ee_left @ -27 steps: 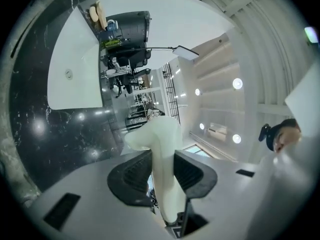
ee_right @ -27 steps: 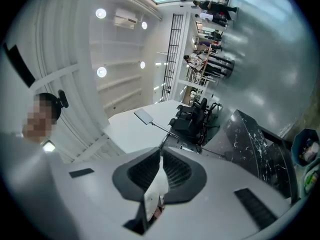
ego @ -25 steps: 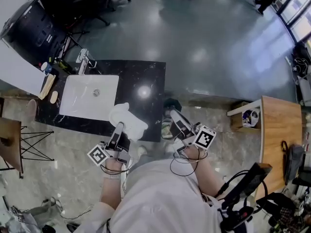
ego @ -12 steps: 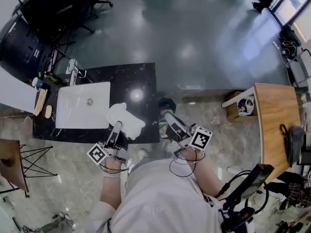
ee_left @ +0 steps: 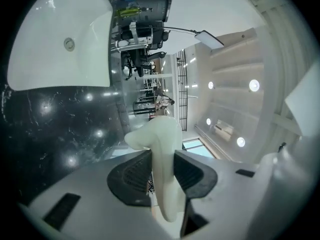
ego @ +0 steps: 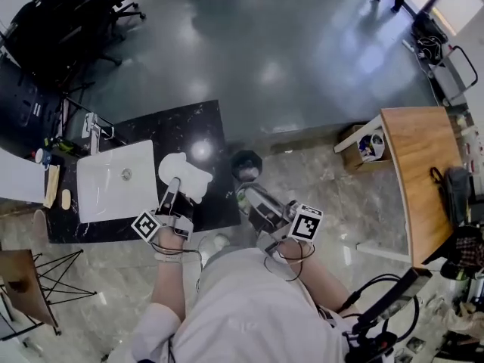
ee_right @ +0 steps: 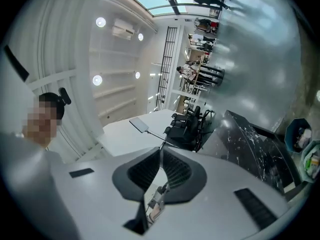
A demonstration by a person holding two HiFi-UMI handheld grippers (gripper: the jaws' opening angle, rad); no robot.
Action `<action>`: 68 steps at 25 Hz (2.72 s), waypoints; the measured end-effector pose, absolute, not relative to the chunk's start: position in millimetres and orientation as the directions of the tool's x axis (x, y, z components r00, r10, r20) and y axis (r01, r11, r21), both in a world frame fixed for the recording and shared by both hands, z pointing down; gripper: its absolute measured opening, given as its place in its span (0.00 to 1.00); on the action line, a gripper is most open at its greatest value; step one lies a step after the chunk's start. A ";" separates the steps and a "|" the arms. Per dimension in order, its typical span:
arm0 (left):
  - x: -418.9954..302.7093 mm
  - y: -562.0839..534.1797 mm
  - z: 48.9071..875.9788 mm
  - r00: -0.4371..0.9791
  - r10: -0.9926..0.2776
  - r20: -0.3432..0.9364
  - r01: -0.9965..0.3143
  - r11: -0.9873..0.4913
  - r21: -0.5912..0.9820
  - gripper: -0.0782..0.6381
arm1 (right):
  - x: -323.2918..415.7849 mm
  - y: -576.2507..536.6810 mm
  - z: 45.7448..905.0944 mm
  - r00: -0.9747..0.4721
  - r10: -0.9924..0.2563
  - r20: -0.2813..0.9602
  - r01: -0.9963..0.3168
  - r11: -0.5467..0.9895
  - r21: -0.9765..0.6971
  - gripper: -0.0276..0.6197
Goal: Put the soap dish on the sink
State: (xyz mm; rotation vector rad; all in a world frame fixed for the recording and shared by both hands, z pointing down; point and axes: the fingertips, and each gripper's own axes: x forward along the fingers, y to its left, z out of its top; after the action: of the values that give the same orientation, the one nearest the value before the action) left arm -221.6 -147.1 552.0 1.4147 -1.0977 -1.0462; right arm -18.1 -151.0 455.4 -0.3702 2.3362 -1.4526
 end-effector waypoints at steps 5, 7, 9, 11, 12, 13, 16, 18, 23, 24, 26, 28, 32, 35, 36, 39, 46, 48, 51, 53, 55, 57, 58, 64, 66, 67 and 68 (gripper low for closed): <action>-222.6 -175.9 574.4 0.239 -0.971 -0.030 -0.066 -0.047 0.997 0.28 | -11.6 -139.8 460.1 -0.890 -0.427 -0.160 -0.033 0.411 -0.911 0.09; -220.5 -185.9 583.8 0.254 -0.967 -0.011 -0.067 -0.029 0.997 0.28 | -8.3 -137.4 462.6 -0.884 -0.440 -0.157 -0.034 0.397 -0.917 0.09; -216.2 -194.7 592.5 0.272 -0.962 0.006 -0.063 -0.011 0.998 0.28 | -3.5 -135.7 465.2 -0.876 -0.457 -0.152 -0.041 0.384 -0.922 0.09; -212.6 -201.7 601.0 0.288 -0.958 0.017 -0.059 0.000 0.998 0.28 | 0.9 -133.9 467.7 -0.870 -0.471 -0.145 -0.048 0.375 -0.926 0.09; -211.4 -204.6 605.2 0.294 -0.956 0.021 -0.058 0.004 0.998 0.28 | 2.6 -133.1 468.7 -0.867 -0.477 -0.145 -0.048 0.371 -0.927 0.09; -210.6 -207.2 609.1 0.299 -0.954 0.025 -0.059 0.008 0.998 0.28 | 3.8 -132.4 469.4 -0.864 -0.481 -0.149 -0.045 0.368 -0.929 0.09; -209.0 -214.1 617.2 0.311 -0.950 0.031 -0.059 0.013 0.998 0.28 | 5.9 -132.0 470.5 -0.854 -0.496 -0.161 -0.031 0.356 -0.934 0.09; -208.6 -216.9 623.4 0.312 -0.949 0.039 -0.057 0.022 0.998 0.28 | 8.2 -132.2 473.3 -0.844 -0.514 -0.157 -0.032 0.340 -0.940 0.09; -206.5 -220.3 640.8 0.301 -0.950 0.077 -0.054 0.064 0.996 0.28 | 14.4 -133.4 475.6 -0.829 -0.538 -0.150 -0.043 0.330 -0.943 0.09; -206.9 -220.5 643.9 0.297 -0.951 0.088 -0.064 0.072 0.995 0.28 | 15.2 -133.5 475.0 -0.828 -0.539 -0.153 -0.043 0.334 -0.942 0.09; -211.4 -220.3 654.0 0.280 -0.953 0.118 -0.087 0.097 0.991 0.28 | 16.5 -133.3 475.8 -0.825 -0.544 -0.152 -0.046 0.334 -0.941 0.09; -218.0 -219.7 668.6 0.260 -0.954 0.149 -0.101 0.126 0.987 0.28 | 18.1 -133.3 478.1 -0.821 -0.552 -0.147 -0.053 0.329 -0.943 0.09; -216.2 -223.6 663.6 0.252 -0.958 0.140 -0.137 0.108 0.985 0.28 | 22.4 -135.1 481.6 -0.813 -0.565 -0.137 -0.066 0.324 -0.944 0.09; -214.8 -226.1 668.4 0.248 -0.960 0.131 -0.110 0.107 0.988 0.30 | 25.0 -136.3 481.8 -0.810 -0.570 -0.136 -0.069 0.323 -0.944 0.09; -214.8 -226.9 669.3 0.243 -0.962 0.124 -0.089 0.105 0.990 0.32 | 25.0 -136.3 481.6 -0.811 -0.569 -0.136 -0.068 0.323 -0.944 0.09; -213.3 -229.2 669.0 0.239 -0.964 0.115 -0.071 0.101 0.992 0.32 | 24.8 -136.4 481.3 -0.815 -0.563 -0.139 -0.068 0.330 -0.942 0.09; -210.9 -228.8 668.2 0.237 -0.964 0.118 -0.074 0.103 0.992 0.38 | 30.8 -136.4 483.5 -0.810 -0.571 -0.136 -0.070 0.325 -0.943 0.09; -210.2 -228.1 666.5 0.237 -0.965 0.116 -0.077 0.101 0.992 0.39 | 32.7 -135.4 485.9 -0.807 -0.575 -0.132 -0.071 0.317 -0.946 0.09; -211.3 -226.7 671.4 0.238 -0.964 0.120 -0.079 0.104 0.991 0.40 | 32.8 -134.1 485.3 -0.807 -0.575 -0.136 -0.066 0.316 -0.946 0.09; -210.3 -224.9 670.9 0.241 -0.962 0.126 -0.082 0.109 0.991 0.41 | 32.0 -133.4 486.0 -0.809 -0.573 -0.135 -0.064 0.314 -0.947 0.09; -208.3 -222.1 670.7 0.243 -0.960 0.141 -0.078 0.126 0.989 0.43 | 31.6 -132.8 487.2 -0.810 -0.571 -0.132 -0.064 0.311 -0.948 0.09; -207.9 -220.2 671.9 0.242 -0.959 0.147 -0.092 0.128 0.987 0.45 | 32.2 -132.7 487.6 -0.811 -0.569 -0.132 -0.063 0.311 -0.948 0.09; -207.8 -218.9 672.9 0.242 -0.958 0.151 -0.098 0.131 0.987 0.45 | 32.4 -132.4 487.4 -0.812 -0.568 -0.133 -0.062 0.311 -0.948 0.09; -205.9 -209.1 669.4 0.236 -0.955 0.182 -0.139 0.152 0.979 0.50 | 31.0 -128.4 486.8 -0.822 -0.553 -0.139 -0.054 0.318 -0.946 0.09; -203.7 -205.8 667.4 0.240 -0.951 0.197 -0.154 0.163 0.975 0.51 | 27.7 -127.7 485.7 -0.826 -0.545 -0.143 -0.044 0.316 -0.948 0.09; -203.1 -203.7 667.5 0.241 -0.949 0.204 -0.156 0.169 0.973 0.51 | 25.8 -127.4 485.7 -0.828 -0.541 -0.145 -0.039 0.314 -0.949 0.09; -202.8 -201.3 668.0 0.241 -0.947 0.210 -0.157 0.175 0.972 0.51 | 23.9 -127.1 486.1 -0.831 -0.536 -0.145 -0.035 0.312 -0.950 0.09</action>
State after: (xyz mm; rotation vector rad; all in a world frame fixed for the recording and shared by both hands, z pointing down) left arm -202.8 -201.3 668.0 1.2697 -1.1960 -0.8097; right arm 23.9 -127.1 486.1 -0.5069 2.1464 -1.5369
